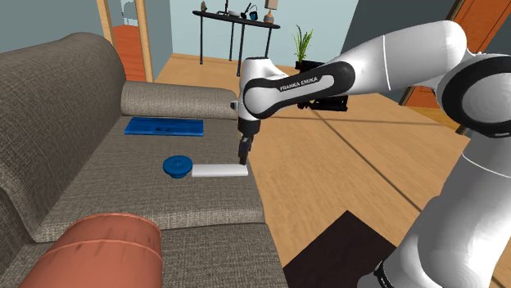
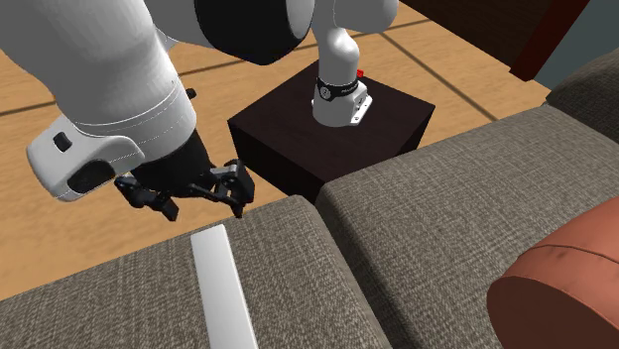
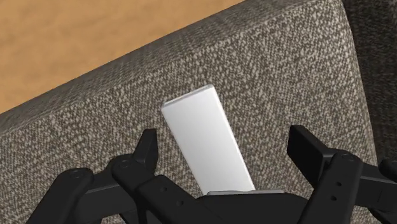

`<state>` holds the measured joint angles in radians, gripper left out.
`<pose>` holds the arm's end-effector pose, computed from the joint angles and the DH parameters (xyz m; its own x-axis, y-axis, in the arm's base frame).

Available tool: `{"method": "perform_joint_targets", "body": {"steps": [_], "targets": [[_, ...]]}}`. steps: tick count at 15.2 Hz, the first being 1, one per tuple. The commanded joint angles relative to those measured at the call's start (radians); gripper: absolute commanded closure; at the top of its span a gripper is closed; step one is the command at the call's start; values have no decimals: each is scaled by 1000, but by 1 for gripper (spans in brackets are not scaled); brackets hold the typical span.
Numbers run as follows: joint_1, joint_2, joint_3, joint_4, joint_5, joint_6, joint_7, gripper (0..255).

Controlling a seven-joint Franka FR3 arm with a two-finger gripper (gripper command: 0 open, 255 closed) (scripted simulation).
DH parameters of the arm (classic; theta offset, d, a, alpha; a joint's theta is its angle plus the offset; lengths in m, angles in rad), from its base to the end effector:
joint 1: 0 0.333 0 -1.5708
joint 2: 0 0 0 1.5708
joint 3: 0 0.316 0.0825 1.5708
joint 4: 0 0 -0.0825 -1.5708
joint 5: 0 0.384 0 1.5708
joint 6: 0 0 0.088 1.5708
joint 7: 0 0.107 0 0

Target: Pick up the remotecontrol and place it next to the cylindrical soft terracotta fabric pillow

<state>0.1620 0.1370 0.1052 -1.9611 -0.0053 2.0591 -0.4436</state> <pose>0.5618 0.1519 0.4029 0.7560 0.6538 -0.0303 0.6534 -0.7566 -0.0252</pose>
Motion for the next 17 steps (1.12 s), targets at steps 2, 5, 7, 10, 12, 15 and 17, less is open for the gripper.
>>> {"method": "perform_joint_targets", "body": {"steps": [2, 5, 7, 10, 12, 15, 17], "targets": [[17, 100, 18, 90, -10, 23, -45, 0], [36, 196, 36, 186, -24, 35, -84, 0], [46, 241, 45, 234, -32, 38, -102, 0], [47, 258, 44, 216, -35, 72, -101, 0], [48, 270, 43, 206, -37, 95, -99, 0], [50, 286, 42, 193, -40, 123, -97, 0], [50, 287, 42, 194, -40, 123, -97, 0]]}}
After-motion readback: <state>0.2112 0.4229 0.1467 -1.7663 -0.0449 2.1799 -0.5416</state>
